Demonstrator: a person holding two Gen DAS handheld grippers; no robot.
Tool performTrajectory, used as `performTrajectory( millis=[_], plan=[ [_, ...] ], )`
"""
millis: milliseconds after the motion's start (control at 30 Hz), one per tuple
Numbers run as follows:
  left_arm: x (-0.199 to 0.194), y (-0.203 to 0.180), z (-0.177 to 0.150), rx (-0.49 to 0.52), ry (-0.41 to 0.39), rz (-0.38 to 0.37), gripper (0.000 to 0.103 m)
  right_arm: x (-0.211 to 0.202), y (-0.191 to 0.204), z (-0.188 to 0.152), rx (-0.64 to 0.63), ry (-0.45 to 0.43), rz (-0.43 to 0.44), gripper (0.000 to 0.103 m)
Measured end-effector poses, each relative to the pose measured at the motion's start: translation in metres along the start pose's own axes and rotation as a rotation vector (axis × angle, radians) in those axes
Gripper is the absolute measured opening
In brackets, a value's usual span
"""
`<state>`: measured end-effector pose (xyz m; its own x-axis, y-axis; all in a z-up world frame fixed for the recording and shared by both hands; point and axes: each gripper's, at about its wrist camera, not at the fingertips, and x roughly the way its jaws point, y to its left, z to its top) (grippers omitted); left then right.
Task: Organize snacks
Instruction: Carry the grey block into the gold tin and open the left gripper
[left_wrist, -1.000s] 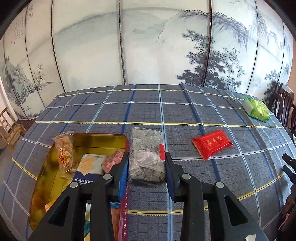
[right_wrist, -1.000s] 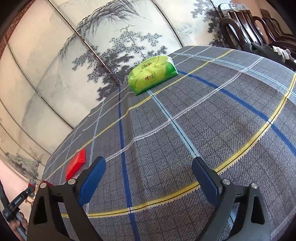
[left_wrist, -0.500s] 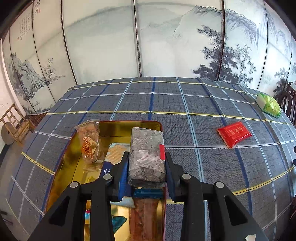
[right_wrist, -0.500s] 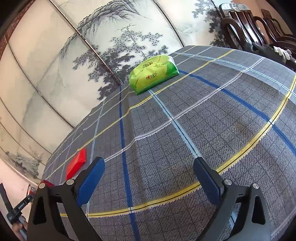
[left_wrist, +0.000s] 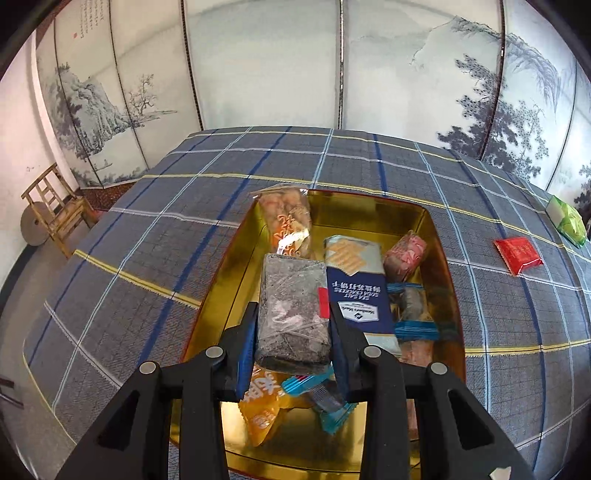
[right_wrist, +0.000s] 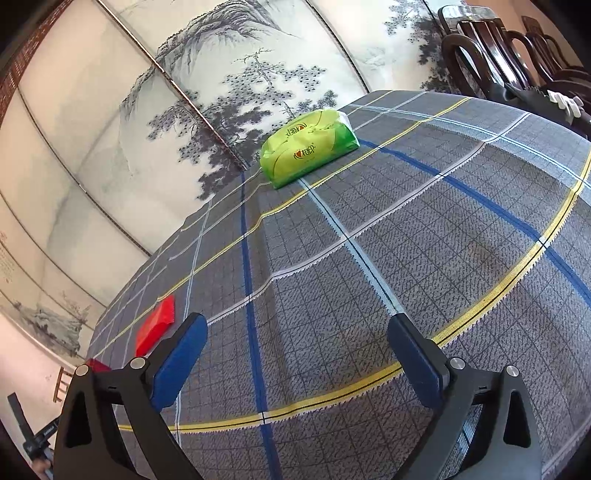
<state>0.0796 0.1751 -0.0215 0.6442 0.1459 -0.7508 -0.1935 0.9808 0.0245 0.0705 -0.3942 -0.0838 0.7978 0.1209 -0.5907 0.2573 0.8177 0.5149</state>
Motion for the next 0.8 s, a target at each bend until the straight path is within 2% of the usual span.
performTrajectory(
  millis=[333, 800],
  plan=[
    [0.015, 0.007, 0.000, -0.031, 0.029, 0.005, 0.031, 0.000, 0.002, 0.000, -0.003, 0.002, 0.000, 0.099],
    [0.031, -0.003, 0.008, -0.012, 0.065, 0.022, 0.031, 0.000, 0.003, -0.001, -0.008, 0.005, -0.004, 0.100]
  ],
)
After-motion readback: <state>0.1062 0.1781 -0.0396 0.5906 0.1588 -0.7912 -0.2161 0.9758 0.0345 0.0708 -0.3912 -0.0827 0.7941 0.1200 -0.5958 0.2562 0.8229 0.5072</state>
